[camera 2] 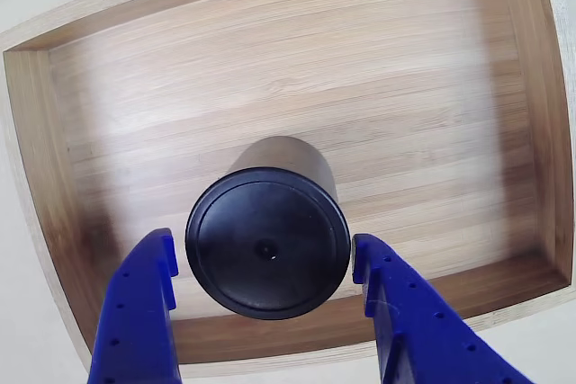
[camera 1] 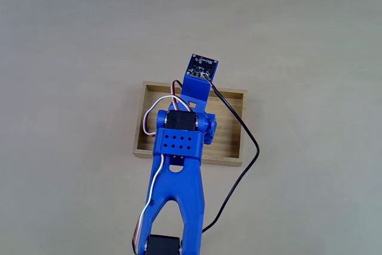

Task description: Place the black cylinder in the wooden box then return to rest.

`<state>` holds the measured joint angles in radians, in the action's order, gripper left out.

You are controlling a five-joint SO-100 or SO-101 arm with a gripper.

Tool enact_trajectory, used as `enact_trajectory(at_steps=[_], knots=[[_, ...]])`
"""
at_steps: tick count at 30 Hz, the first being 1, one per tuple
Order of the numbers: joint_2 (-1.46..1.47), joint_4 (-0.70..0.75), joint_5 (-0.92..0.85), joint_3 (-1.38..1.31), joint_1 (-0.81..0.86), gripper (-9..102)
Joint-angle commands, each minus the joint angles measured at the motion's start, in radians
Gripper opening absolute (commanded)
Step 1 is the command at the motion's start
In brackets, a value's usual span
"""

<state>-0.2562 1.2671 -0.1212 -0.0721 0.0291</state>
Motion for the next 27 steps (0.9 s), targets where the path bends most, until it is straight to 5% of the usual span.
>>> enact_trajectory(at_steps=[1,27], knots=[[0.028,-0.018,0.025,-0.098,0.021,30],[0.230,-0.020,0.227,0.006,0.021,30]])
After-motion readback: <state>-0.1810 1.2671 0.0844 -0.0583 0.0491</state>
